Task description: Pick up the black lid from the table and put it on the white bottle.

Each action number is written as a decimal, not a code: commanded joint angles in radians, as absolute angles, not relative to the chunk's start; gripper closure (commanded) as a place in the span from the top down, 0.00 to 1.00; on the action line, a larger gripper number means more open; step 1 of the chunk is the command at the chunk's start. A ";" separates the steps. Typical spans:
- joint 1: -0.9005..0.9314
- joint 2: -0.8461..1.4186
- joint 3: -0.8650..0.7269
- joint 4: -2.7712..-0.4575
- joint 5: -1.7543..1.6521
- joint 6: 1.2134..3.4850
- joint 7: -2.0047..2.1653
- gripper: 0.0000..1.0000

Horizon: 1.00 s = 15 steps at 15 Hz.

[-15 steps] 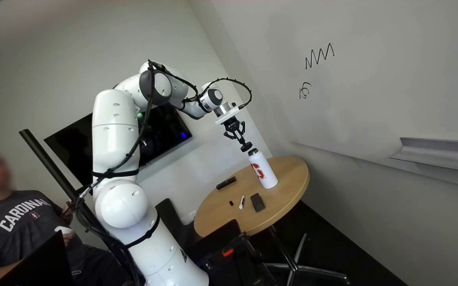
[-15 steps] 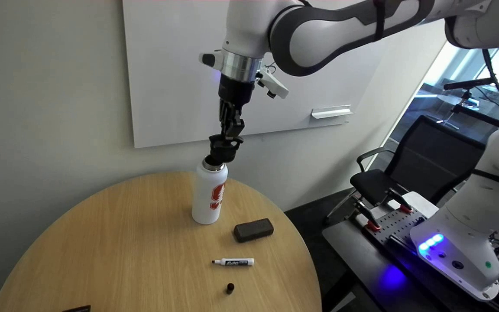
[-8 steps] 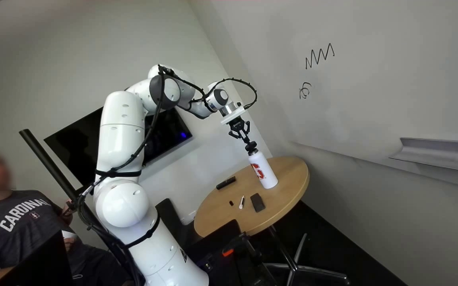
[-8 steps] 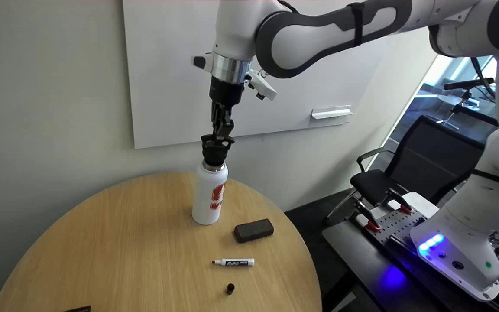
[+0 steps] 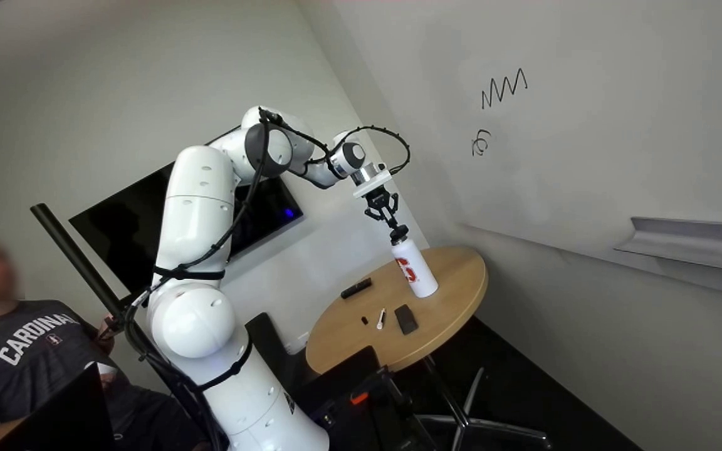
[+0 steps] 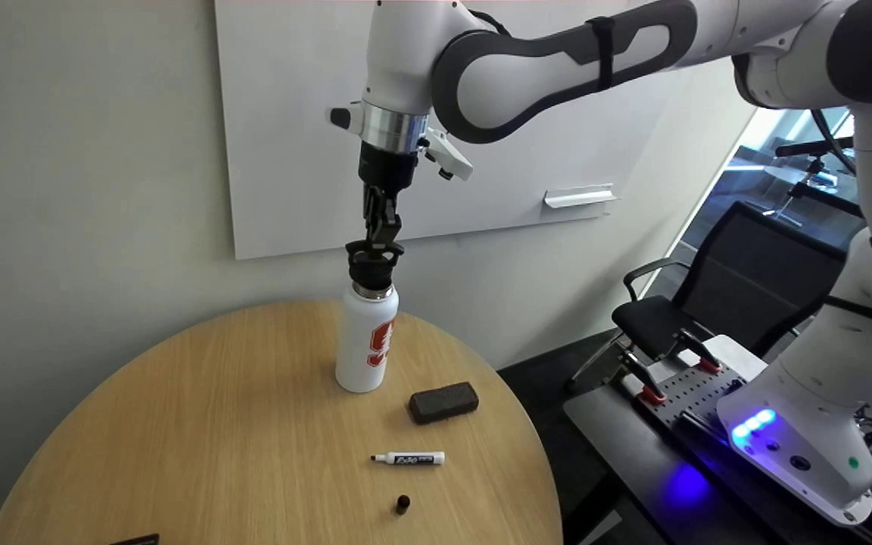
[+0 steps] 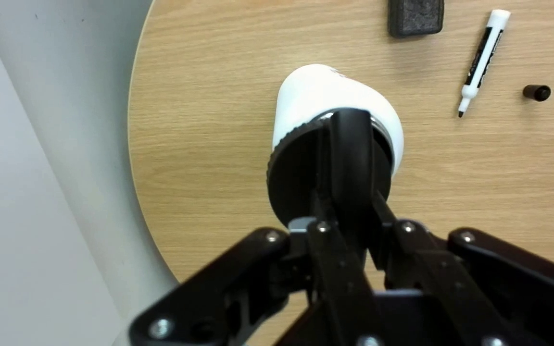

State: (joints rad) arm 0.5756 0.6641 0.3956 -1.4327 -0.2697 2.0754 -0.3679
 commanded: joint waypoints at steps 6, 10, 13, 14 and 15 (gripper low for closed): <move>0.613 0.649 0.377 -1.394 -0.262 1.971 -0.376 0.05; 0.617 0.648 0.371 -1.396 -0.268 1.962 -0.369 0.05; 0.616 0.650 0.370 -1.395 -0.267 1.962 -0.371 0.05; 0.616 0.651 0.371 -1.396 -0.268 1.967 -0.372 0.45; 0.616 0.651 0.371 -1.396 -0.268 1.969 -0.372 0.46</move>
